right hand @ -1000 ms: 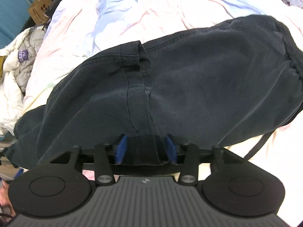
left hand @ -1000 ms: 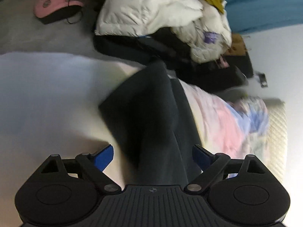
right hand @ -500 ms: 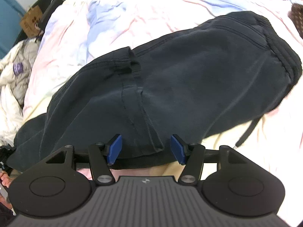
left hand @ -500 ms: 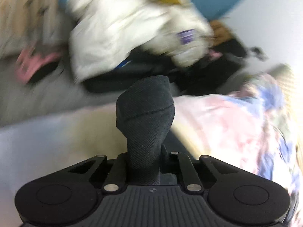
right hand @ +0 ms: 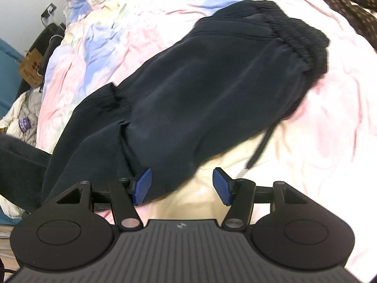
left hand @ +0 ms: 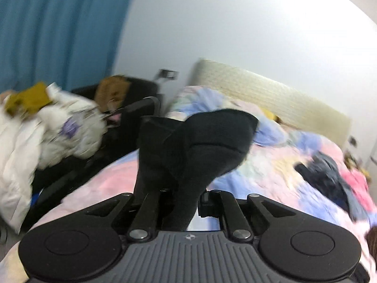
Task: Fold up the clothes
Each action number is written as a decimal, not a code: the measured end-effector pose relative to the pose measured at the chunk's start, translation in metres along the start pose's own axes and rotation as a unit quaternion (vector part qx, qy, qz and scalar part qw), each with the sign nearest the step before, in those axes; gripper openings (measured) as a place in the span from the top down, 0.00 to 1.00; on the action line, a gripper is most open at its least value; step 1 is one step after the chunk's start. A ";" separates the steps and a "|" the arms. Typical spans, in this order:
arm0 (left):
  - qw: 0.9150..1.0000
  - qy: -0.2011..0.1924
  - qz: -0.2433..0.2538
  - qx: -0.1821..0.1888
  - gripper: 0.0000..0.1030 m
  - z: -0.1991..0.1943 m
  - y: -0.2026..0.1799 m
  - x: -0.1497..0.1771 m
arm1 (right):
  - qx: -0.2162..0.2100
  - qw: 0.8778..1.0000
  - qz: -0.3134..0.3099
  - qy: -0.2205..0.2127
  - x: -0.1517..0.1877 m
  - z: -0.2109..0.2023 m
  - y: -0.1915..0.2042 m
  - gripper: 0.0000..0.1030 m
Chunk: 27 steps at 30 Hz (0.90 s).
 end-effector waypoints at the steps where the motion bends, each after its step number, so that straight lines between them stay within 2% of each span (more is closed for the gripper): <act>1: 1.000 0.000 0.016 0.008 0.89 0.002 -0.023 0.006 | 0.000 1.000 0.002 -0.002 -0.001 -0.002 -0.009 0.42; 5: 0.997 0.025 0.062 0.024 0.89 0.009 -0.095 0.057 | 0.000 1.000 0.005 -0.012 -0.004 -0.010 -0.045 0.42; 8: 0.993 0.065 0.098 0.020 0.89 0.023 -0.133 0.113 | 0.003 1.000 0.009 -0.020 -0.006 -0.015 -0.076 0.42; 10: 0.987 0.098 0.128 0.012 0.89 0.037 -0.153 0.153 | 0.005 1.000 0.012 -0.025 -0.008 -0.017 -0.095 0.42; 13: 0.976 0.138 0.166 -0.001 0.89 0.051 -0.166 0.205 | 0.009 0.999 0.023 -0.039 -0.013 -0.021 -0.125 0.42; 14: 0.974 0.148 0.173 -0.007 0.89 0.070 -0.155 0.213 | 0.007 0.998 0.032 -0.044 -0.016 -0.021 -0.134 0.42; 16: 0.968 0.166 0.189 -0.016 0.88 0.081 -0.154 0.232 | 0.002 0.997 0.056 -0.055 -0.021 -0.020 -0.153 0.42; 19: 0.961 0.172 0.216 -0.019 0.87 0.076 -0.146 0.246 | -0.009 0.994 0.087 -0.068 -0.031 -0.017 -0.176 0.42; 24: 0.957 0.181 0.226 -0.022 0.75 0.073 -0.149 0.237 | -0.032 0.986 0.139 -0.087 -0.048 -0.006 -0.204 0.41; 27: 0.955 0.190 0.227 -0.023 0.63 0.039 -0.157 0.229 | -0.046 0.979 0.172 -0.097 -0.059 0.002 -0.218 0.35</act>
Point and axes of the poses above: each gripper's, at about its wrist camera, not at the fingertips, and z roughly the way its jaws point, y to its left, x to its underside, the point moved 6 cm from there along z, roughly the way its jaws point, and after that the axes turned 5 degrees about -z, right-handed, at the moved point
